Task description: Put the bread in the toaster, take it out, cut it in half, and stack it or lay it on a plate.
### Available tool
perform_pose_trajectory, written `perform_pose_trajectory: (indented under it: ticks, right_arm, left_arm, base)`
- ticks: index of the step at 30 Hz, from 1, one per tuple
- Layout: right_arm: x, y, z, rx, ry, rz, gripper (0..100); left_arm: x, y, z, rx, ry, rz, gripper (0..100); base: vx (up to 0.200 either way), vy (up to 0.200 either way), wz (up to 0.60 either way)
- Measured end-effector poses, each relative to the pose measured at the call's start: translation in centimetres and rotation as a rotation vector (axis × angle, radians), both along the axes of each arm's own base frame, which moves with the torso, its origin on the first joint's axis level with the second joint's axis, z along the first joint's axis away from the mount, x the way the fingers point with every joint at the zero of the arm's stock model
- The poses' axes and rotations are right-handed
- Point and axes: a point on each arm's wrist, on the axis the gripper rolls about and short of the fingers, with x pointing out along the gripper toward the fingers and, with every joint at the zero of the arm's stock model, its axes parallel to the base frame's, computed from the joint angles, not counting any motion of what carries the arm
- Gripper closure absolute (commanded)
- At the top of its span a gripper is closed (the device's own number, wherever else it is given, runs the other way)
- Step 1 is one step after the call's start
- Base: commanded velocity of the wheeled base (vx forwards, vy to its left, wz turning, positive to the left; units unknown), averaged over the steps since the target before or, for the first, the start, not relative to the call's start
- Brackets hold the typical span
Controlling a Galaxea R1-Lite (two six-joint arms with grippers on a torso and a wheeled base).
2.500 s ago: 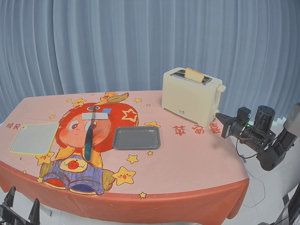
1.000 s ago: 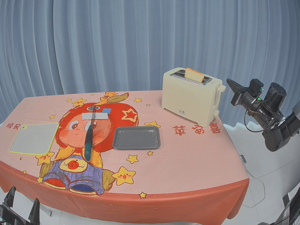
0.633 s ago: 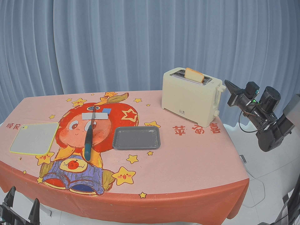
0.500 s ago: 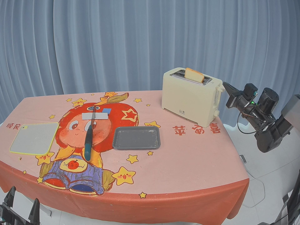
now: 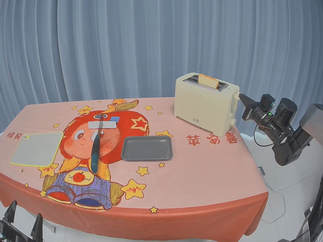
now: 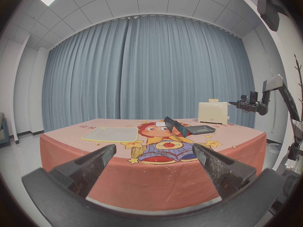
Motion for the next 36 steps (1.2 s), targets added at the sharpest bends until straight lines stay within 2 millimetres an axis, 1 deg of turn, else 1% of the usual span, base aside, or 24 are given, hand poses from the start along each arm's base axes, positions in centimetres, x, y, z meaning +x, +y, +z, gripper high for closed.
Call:
perform_pose_trajectory:
  ticks: [14,36]
  right_arm:
    - [0.1,-0.1,-0.8,-0.009,0.025,-0.006,100]
    - [-0.3,-0.2,-1.8,-0.037,0.064,-0.011,100]
  left_arm:
    - [0.0,0.0,0.0,0.000,0.000,0.000,0]
    - [0.0,0.0,0.0,0.000,0.000,0.000,0]
  base:
    - [0.000,0.000,0.00]
    - [0.000,0.000,0.00]
